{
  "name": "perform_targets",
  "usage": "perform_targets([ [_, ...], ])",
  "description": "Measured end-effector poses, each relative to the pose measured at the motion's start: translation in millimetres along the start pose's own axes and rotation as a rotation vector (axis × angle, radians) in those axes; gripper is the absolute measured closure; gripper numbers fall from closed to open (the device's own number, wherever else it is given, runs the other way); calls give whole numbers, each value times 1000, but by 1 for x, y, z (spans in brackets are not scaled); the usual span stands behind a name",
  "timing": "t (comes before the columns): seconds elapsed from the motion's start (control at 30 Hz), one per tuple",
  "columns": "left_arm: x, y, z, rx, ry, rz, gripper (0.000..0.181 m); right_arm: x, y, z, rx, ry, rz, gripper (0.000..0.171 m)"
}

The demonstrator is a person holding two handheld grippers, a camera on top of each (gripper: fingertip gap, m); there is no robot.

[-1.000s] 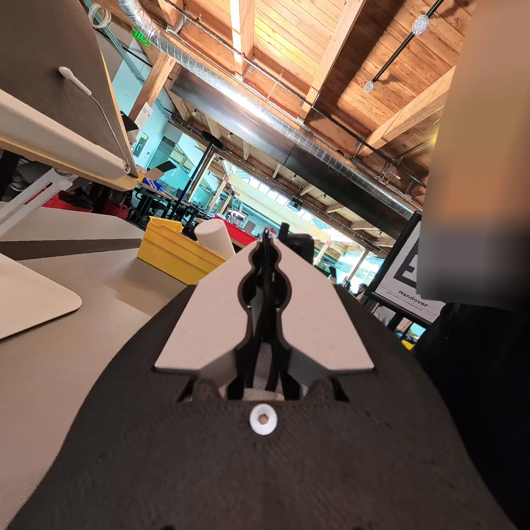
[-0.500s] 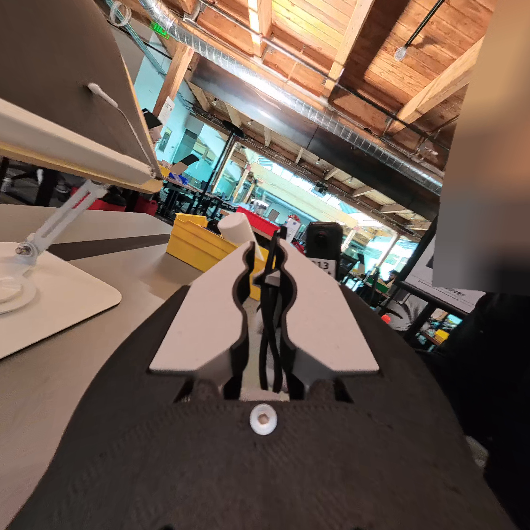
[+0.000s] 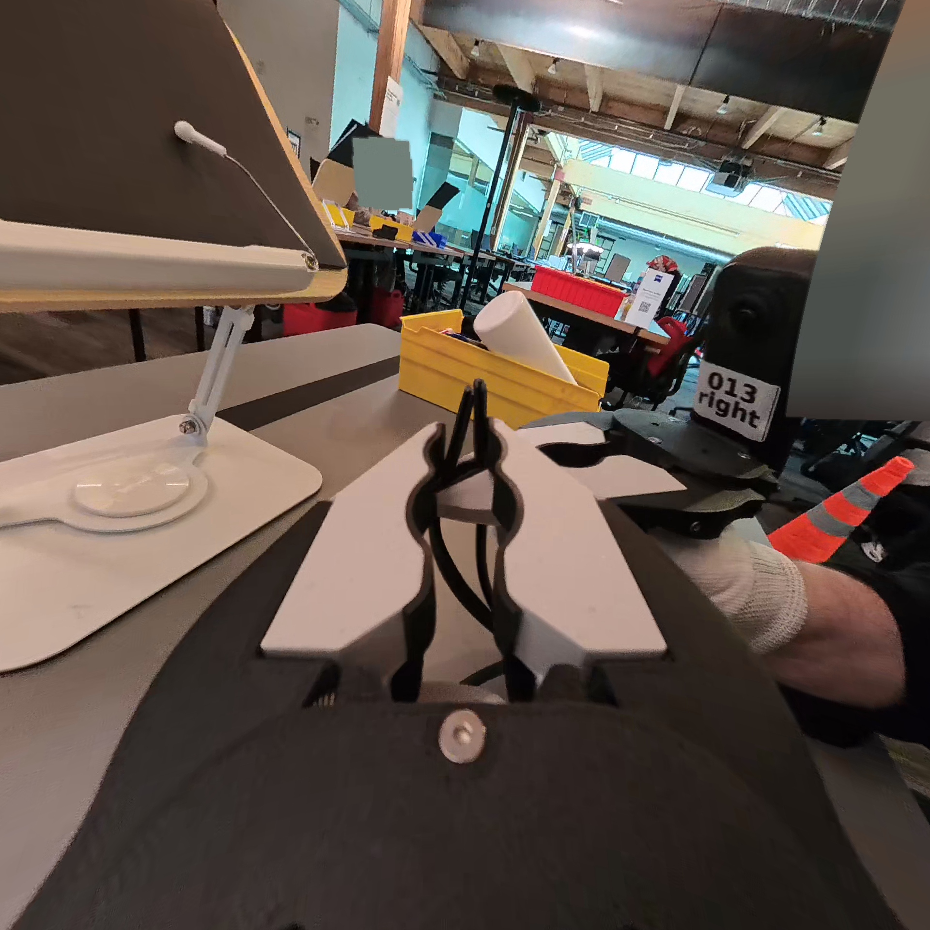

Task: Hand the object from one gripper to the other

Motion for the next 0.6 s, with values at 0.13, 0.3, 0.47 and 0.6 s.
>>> perform_targets([
  [0.13,-1,1,-1,25,3,-12,174,0,0,-1,-1,8,9,169],
  [0.3,-15,-7,-17,11,44,-16,176,-1,-6,-7,-42,-55,-41,139],
  [0.47,-34,-1,-42,-55,35,194,176,-21,-9,-29,-50,-91,-288,131],
  [0.6,-44,14,-57,-49,31,328,176,-20,-7,-45,1,-131,-507,128],
])
Point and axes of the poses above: each gripper's, where its closed fingertips meet, x out along the fingers, z out of its underside, y = z × x across the jaws, the point moved 6 cm from there along -x, back along the fingers, and after that the axes turned 12 degrees about z, right-handed, at the moved point
